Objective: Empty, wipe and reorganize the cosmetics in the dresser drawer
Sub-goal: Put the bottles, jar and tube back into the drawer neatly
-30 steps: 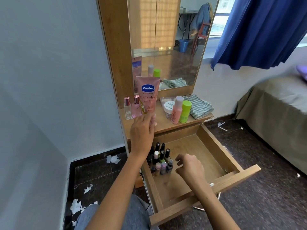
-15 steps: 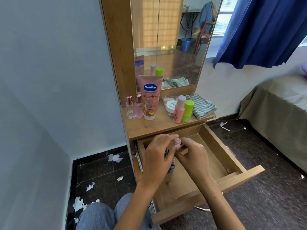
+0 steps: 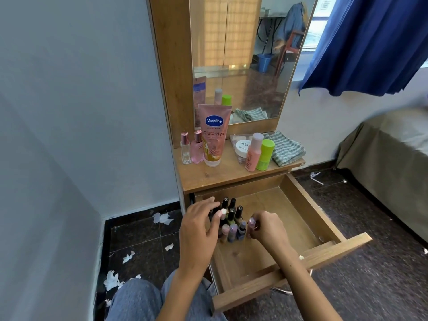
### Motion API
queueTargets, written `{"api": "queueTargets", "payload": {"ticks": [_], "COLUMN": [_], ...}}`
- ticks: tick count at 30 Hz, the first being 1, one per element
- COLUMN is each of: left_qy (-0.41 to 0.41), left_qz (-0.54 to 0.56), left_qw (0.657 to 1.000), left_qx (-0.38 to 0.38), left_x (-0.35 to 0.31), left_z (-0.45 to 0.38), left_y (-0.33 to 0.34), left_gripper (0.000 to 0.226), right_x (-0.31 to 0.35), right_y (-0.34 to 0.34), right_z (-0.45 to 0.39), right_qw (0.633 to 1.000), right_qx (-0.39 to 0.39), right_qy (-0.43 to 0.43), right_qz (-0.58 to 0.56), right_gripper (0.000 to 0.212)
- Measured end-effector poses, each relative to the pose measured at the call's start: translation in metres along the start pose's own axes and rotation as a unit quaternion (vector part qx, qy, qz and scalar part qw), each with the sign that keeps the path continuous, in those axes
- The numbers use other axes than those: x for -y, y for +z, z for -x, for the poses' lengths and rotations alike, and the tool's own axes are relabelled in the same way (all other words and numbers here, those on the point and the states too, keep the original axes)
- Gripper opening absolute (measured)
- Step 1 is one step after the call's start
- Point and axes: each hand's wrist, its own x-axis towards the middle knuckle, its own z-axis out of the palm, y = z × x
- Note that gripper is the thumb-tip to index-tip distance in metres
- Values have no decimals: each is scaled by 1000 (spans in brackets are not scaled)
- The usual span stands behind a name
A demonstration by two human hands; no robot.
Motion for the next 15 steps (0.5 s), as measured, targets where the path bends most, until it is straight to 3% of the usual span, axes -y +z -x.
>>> {"api": "queueTargets", "payload": {"ticks": [12, 15], "left_qy": [-7, -7], "left_qz": [-9, -12], "left_qw": [1000, 1000], "left_qx": [3, 6], "left_x": [4, 3], "left_z": [2, 3], "left_y": [3, 5], "left_gripper": [22, 23], "right_x": [1, 2], "right_y": [7, 8], "right_z": [-4, -3], "right_qw": [1000, 1000], "right_qx": [18, 2], "right_qy": [-1, -6], "right_qz": [1, -4], "right_gripper": [11, 3]}}
